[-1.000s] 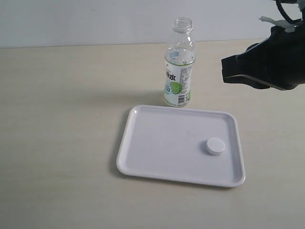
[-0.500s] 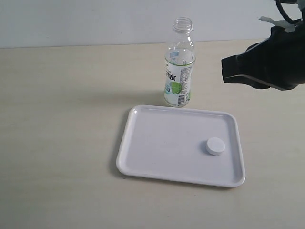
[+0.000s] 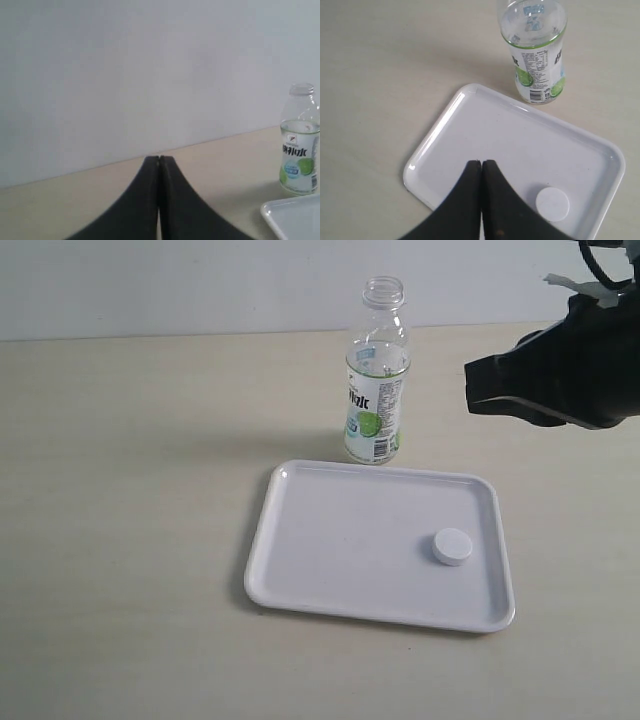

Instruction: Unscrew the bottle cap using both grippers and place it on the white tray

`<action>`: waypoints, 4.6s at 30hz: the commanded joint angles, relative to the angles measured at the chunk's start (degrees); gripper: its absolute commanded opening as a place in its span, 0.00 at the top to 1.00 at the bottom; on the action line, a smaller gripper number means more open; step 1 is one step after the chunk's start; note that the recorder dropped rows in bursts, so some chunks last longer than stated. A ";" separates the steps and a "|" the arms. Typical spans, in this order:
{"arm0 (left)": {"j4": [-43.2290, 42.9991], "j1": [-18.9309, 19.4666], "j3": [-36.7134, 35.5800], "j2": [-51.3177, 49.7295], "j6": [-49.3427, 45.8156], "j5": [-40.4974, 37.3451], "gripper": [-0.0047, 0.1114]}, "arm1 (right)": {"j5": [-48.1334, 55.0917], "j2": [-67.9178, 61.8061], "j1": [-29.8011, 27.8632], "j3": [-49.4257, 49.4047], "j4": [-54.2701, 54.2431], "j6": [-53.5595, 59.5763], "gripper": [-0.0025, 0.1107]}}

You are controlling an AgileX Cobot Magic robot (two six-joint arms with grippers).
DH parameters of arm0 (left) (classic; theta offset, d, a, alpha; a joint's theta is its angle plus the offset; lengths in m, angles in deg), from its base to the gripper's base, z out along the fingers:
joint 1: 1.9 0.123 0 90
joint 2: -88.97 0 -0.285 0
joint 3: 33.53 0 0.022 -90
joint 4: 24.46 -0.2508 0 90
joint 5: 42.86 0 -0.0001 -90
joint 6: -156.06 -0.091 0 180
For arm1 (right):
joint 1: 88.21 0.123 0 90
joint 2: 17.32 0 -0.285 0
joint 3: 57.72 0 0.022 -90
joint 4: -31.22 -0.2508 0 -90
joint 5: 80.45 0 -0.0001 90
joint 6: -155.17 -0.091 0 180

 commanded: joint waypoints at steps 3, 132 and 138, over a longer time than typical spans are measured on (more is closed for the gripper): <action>0.52 4.39 -7.02 1.39 -0.13 -0.22 0.96 | -0.53 0.39 -0.04 -0.07 -0.05 0.02 0.98; 1.75 6.94 -7.08 1.39 -0.11 -13.65 0.96 | -14.51 64.58 -21.38 -44.46 17.89 -9.61 0.98; 1.75 6.94 -7.08 1.39 -0.22 -13.67 0.96 | -14.51 64.58 -21.38 -44.46 17.77 -9.61 0.98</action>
